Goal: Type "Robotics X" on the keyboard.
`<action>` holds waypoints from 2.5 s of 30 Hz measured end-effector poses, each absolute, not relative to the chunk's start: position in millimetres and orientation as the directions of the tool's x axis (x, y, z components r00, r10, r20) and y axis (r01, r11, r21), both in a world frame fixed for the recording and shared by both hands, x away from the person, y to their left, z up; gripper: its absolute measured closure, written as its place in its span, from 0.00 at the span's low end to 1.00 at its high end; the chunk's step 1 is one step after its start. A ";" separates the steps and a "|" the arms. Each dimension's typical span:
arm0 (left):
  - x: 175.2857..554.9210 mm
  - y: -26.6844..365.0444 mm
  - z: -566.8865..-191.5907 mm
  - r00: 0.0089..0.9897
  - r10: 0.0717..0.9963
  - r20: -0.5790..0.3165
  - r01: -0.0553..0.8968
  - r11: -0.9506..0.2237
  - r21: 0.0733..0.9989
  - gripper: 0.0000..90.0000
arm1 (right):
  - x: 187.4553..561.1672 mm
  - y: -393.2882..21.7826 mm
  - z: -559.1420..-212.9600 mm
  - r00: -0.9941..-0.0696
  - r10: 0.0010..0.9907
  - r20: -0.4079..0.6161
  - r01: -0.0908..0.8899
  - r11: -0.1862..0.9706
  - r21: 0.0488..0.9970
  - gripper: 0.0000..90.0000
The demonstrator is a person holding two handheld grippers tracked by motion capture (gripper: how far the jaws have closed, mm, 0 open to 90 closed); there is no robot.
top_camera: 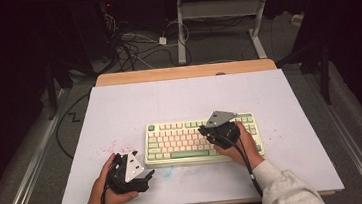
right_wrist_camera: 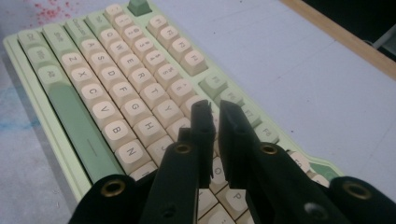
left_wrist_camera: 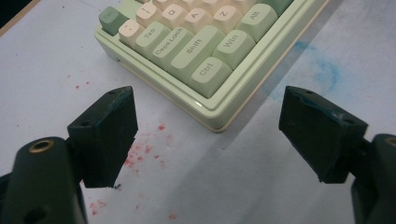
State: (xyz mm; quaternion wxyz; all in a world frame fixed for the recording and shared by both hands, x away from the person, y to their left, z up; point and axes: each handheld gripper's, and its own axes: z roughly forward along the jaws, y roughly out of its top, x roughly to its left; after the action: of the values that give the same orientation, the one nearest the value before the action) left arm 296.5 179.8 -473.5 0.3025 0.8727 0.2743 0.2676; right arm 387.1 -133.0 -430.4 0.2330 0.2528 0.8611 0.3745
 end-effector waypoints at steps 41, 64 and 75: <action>298.1 184.8 -465.1 0.681 0.684 0.262 0.330 -0.606 0.723 0.23 | 335.8 -180.1 -407.5 -0.662 0.685 -0.303 0.159 0.523 0.837 0.28; 299.3 193.1 -447.0 0.707 0.691 0.152 0.359 -0.535 0.765 0.90 | 300.5 -241.4 -414.9 -0.600 0.740 -0.303 0.175 0.491 0.853 0.28; 308.3 179.0 -439.4 0.733 0.665 0.143 0.368 -0.564 0.739 0.97 | 289.0 -257.8 -428.6 -0.597 0.744 -0.300 0.216 0.510 0.833 0.28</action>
State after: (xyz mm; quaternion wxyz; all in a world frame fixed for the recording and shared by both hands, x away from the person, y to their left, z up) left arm 308.3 179.0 -439.4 0.3573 0.8596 0.3004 0.2079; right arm 289.0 -257.8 -428.6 0.3346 0.2994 0.8017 0.3945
